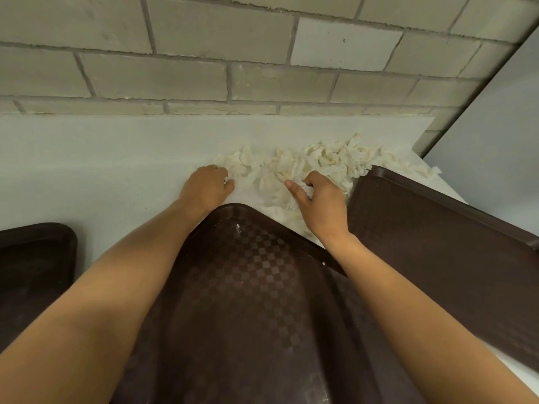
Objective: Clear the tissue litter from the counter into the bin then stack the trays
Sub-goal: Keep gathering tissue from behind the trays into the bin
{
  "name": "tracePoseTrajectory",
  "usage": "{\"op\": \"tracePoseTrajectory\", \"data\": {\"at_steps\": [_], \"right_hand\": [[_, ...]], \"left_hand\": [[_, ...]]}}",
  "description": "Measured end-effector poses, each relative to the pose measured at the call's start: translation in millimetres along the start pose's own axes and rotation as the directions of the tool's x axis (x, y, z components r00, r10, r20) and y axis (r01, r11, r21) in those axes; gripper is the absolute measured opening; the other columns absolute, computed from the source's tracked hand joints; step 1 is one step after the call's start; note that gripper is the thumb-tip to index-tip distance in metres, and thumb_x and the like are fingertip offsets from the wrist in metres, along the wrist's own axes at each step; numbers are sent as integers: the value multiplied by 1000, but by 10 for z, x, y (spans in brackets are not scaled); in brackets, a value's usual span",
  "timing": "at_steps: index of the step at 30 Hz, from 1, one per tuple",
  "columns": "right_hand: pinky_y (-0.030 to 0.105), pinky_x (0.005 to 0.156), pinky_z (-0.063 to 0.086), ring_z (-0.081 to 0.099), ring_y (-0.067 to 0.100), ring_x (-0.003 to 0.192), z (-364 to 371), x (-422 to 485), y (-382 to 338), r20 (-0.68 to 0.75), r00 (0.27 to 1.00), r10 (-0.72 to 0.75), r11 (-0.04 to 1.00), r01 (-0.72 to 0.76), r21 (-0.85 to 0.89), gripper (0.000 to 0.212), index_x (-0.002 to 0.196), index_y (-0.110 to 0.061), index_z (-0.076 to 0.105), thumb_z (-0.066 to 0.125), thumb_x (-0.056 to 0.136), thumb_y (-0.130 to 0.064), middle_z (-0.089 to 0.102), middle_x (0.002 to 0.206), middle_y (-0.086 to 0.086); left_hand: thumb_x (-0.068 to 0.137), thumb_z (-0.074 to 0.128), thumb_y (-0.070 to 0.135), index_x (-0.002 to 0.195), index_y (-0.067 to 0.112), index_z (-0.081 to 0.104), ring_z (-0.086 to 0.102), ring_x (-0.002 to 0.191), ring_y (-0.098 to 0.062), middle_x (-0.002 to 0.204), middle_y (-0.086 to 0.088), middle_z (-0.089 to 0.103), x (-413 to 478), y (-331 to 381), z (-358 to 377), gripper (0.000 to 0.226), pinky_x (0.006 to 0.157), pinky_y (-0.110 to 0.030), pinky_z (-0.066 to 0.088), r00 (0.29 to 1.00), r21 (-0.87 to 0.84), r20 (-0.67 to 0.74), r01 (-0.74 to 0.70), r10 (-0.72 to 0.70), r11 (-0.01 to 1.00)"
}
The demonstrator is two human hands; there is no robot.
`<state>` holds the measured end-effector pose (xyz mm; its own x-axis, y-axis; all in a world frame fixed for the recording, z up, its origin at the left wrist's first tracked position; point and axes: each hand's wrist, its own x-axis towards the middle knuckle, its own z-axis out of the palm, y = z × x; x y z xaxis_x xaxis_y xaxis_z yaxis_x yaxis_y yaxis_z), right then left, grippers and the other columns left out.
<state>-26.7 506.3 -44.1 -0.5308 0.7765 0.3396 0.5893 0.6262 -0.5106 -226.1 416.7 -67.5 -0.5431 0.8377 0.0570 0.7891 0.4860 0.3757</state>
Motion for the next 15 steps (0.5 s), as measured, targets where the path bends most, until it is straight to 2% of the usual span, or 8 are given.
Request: {"op": "tracePoseTrajectory", "data": {"at_steps": [4, 11, 15], "right_hand": [[26, 62, 35, 48, 15, 71, 7, 2, -24, -15, 1000, -11, 1000, 11, 17, 40, 91, -7, 55, 54, 90, -47, 51, 79, -2], [26, 51, 27, 43, 18, 62, -8, 31, -87, -18, 999, -37, 997, 39, 72, 32, 78, -13, 44, 55, 91, -40, 45, 67, -2], [19, 49, 24, 34, 9, 53, -32, 28, -151, -9, 998, -57, 995, 58, 87, 27, 78, -14, 42, 57, 91, -32, 34, 59, -11]], "left_hand": [[95, 46, 33, 100, -1, 60, 55, 93, -30, 90, -10, 51, -26, -21, -31, 37, 74, -32, 38, 1000, 24, -13, -20, 21, 1000], [92, 55, 27, 99, -3, 62, 55, 86, -31, 90, -19, 58, -74, -33, -165, 31, 73, -32, 37, 982, -67, -184, -46, 33, 997], [92, 53, 20, 75, 4, 54, 47, 71, -24, 74, -10, 48, -129, 5, -271, 23, 66, -29, 32, 960, -116, -277, -63, 29, 991]]}}
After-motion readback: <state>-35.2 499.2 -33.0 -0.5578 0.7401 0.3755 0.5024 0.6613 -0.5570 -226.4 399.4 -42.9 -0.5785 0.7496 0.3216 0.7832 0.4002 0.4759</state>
